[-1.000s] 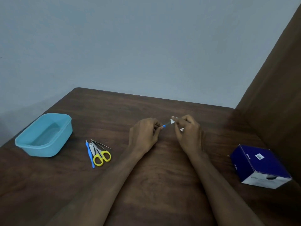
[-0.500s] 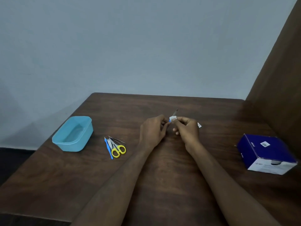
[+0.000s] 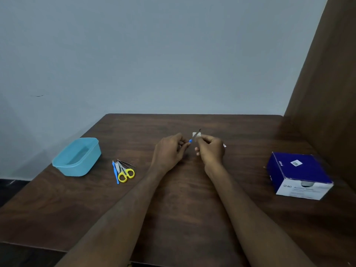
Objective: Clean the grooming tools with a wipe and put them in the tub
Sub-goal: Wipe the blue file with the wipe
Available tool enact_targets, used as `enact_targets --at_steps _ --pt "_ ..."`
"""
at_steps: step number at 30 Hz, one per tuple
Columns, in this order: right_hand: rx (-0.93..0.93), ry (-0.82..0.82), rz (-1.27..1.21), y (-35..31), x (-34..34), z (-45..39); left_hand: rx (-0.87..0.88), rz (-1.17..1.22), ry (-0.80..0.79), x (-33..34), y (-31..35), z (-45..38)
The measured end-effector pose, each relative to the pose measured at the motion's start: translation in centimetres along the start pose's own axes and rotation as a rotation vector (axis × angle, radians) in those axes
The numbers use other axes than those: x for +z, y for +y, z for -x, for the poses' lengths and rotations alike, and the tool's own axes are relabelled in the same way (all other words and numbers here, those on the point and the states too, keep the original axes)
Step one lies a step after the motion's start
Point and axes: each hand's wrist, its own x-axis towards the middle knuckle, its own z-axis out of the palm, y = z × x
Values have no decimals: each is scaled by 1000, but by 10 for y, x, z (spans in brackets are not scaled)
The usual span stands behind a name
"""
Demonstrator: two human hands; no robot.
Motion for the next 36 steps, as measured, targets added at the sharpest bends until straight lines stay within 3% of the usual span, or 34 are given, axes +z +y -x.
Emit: enact_targets --at_steps 3,10,16,18,23,27,36 --pt "-27 -148 47 0 0 0 -5 -10 3 0 -1 -2" --pt "55 -45 -161 -3 -6 -9 65 -18 -41 4 -5 -3" --pt "-65 34 -241 -5 -8 -16 15 -13 -66 4 -7 -5" --pt "-63 45 -256 -3 -8 -18 -78 90 -59 8 -13 -6" --pt "-59 -171 -155 4 0 -6 -182 405 -60 10 -22 -11" --pt "-112 -164 19 4 6 1 -203 554 -92 5 -18 -9" --pt "-137 -171 8 3 6 0 -218 635 -113 4 -17 -8"
